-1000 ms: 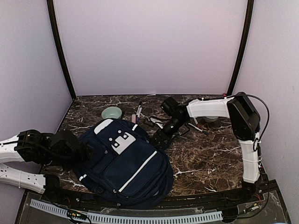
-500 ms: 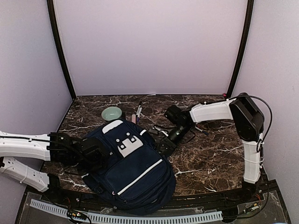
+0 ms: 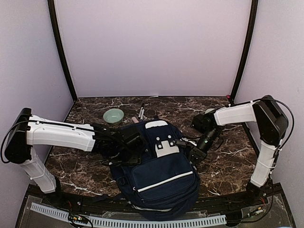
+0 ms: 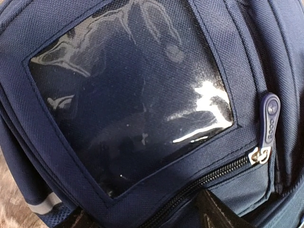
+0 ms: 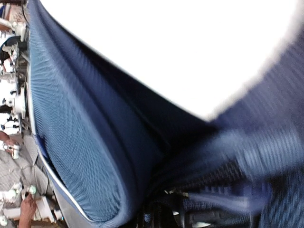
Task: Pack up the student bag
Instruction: Move the student bag to the center of the board, then grab the largest pocket of the student bag.
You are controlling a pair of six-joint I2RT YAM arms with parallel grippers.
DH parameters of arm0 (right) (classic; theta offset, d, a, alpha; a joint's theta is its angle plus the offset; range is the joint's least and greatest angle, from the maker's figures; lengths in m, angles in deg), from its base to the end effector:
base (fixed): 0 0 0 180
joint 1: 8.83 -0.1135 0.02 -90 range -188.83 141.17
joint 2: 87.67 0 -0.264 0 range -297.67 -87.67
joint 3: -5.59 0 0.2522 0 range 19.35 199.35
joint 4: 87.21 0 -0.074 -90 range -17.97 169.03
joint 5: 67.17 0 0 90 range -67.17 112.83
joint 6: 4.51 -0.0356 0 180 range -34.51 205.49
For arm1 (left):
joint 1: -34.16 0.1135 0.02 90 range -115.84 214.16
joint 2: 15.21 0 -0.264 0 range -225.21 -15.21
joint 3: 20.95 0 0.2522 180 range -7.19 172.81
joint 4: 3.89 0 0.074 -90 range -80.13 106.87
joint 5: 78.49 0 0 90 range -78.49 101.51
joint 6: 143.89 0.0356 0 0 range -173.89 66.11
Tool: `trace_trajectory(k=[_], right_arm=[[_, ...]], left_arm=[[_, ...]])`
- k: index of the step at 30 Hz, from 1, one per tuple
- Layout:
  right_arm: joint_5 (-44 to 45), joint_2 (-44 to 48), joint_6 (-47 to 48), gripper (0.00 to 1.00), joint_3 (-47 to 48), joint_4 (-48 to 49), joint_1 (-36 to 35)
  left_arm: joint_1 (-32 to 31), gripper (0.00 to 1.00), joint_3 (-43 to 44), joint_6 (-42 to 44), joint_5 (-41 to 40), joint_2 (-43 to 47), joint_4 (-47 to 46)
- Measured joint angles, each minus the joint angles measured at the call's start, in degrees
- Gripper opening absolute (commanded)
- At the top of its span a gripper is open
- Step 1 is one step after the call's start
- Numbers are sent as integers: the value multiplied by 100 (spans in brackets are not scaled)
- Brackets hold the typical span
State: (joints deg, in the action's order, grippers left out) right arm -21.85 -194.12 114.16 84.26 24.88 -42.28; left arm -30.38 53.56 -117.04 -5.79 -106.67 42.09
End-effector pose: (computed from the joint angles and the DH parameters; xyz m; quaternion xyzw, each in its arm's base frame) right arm 0.2432 0.1907 0.1503 0.4605 -0.8011 -0.3774 0.0617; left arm 0.1459 -0.2818 0.2077 -0.0235 0.9615 -0.1432 0.2332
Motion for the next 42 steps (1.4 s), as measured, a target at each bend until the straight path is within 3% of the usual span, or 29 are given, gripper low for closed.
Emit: trace_trajectory(k=[8, 24, 33, 42], right_arm=[[326, 28, 479, 0, -214, -907, 138], [535, -284, 236, 0, 496, -1296, 1110], [487, -52, -98, 35, 514, -1123, 1250], [765, 1303, -313, 55, 520, -645, 1246]], left_arm=[[105, 67, 1486, 1281, 76, -1211, 103], [695, 67, 1650, 2310, 232, -1665, -1399], [730, 71, 1305, 3042, 372, -1235, -1578], [212, 70, -433, 3145, 1405, 1572, -1482]])
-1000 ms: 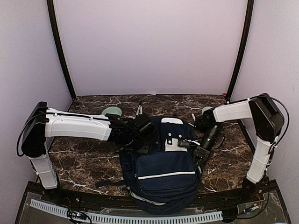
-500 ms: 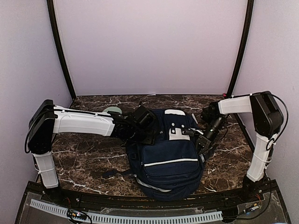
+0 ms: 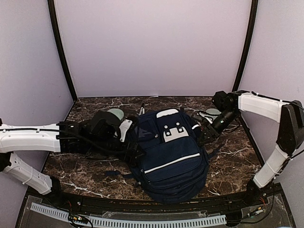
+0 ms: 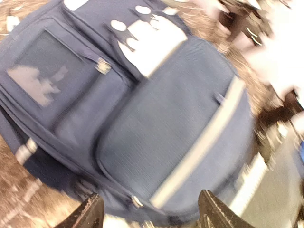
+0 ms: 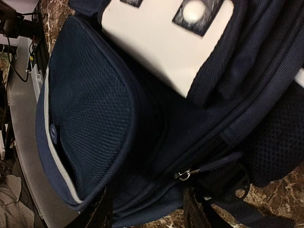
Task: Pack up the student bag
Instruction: Grab the largest pocket of the student bag.
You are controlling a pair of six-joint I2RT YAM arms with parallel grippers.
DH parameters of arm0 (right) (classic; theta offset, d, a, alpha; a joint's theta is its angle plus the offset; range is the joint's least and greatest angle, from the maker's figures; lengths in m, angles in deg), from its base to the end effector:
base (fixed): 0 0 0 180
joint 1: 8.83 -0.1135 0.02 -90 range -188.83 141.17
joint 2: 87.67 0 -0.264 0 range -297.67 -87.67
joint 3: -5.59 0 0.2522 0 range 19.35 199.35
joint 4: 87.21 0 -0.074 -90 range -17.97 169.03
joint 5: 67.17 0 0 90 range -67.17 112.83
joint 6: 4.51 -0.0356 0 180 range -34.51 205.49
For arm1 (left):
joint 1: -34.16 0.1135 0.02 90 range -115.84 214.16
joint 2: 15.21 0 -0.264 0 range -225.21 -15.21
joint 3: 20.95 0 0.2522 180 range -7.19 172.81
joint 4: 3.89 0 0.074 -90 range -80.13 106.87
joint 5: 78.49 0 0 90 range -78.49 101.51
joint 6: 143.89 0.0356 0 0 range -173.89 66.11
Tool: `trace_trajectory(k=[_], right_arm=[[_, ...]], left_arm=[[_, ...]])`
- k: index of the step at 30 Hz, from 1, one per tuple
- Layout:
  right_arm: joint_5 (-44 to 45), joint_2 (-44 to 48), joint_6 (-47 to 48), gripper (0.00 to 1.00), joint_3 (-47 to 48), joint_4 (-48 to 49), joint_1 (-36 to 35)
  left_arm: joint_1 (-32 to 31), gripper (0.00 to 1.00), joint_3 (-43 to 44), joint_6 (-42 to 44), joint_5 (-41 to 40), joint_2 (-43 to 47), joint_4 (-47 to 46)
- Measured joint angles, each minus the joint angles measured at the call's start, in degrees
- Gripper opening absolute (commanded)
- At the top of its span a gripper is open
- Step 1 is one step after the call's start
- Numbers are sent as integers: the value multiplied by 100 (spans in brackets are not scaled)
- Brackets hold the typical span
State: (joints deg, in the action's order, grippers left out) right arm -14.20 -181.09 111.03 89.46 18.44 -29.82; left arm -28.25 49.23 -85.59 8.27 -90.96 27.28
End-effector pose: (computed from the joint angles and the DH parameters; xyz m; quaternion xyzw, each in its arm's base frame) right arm 0.2681 0.1258 0.2333 -0.3895 0.8632 0.3149 0.0630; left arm 0.1379 -0.2595 0.2794 0.2244 0.8650 -0.3108 0.3238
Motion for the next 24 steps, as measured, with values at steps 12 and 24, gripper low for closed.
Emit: trace_trajectory(k=[12, 24], right_arm=[[240, 177, 166, 55, 413, 74, -304], [-323, -219, 557, 46, 1080, 168, -1698]], left_arm=[[-546, 55, -1471, -44, 739, 951, 160], [-750, 69, -2457, 245, 879, 328, -1056]])
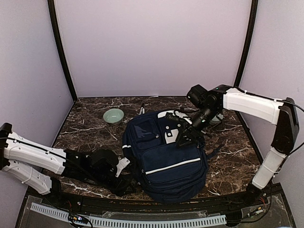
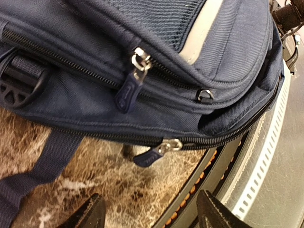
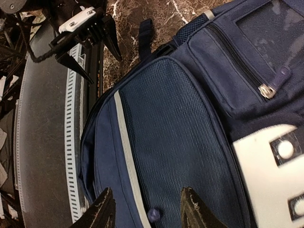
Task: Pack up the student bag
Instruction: Grab the largest pocket of the student bag.
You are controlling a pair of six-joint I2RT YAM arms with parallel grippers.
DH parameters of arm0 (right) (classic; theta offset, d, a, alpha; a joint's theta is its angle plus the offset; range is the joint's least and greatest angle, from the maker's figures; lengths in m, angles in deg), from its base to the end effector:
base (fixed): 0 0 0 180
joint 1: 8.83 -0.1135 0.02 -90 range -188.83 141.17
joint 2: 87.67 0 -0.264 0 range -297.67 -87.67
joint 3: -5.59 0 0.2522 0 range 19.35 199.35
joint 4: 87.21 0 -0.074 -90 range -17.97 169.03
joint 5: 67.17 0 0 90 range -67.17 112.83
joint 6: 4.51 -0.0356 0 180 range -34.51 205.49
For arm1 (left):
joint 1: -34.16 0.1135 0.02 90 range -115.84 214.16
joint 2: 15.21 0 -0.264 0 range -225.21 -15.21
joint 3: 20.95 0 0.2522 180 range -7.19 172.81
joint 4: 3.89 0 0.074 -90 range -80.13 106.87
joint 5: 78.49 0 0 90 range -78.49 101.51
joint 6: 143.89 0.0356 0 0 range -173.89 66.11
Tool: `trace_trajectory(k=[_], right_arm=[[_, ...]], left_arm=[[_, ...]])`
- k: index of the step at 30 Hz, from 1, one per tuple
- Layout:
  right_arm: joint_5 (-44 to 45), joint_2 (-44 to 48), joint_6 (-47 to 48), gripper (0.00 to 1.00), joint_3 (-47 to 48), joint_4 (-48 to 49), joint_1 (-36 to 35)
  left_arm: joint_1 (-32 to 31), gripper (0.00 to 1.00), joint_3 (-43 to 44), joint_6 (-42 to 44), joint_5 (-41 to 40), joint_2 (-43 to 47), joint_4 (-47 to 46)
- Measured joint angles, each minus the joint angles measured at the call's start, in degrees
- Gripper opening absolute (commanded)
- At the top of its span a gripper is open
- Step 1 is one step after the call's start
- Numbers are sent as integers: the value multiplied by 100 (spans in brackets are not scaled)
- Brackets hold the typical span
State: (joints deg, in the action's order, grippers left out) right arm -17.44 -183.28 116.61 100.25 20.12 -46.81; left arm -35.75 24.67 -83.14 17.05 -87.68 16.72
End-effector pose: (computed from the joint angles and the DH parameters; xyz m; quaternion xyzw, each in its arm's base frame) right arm 0.2432 0.2191 0.2750 -0.5674 0.7376 0.3481 0.1131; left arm 0.0790 -0.2261 0.1707 0.3398 0.8667 -0.3051 0.2007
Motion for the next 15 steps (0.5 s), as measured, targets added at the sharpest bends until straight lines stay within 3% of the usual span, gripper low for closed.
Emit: trace_trajectory(k=[9, 15], right_arm=[[-688, -1561, -341, 44, 651, 367, -424], [-1029, -2144, -446, 43, 935, 577, -431]], left_arm=[[0, 66, -313, 579, -208, -402, -1110], [0, 57, -278, 1027, -144, -1067, -1628]])
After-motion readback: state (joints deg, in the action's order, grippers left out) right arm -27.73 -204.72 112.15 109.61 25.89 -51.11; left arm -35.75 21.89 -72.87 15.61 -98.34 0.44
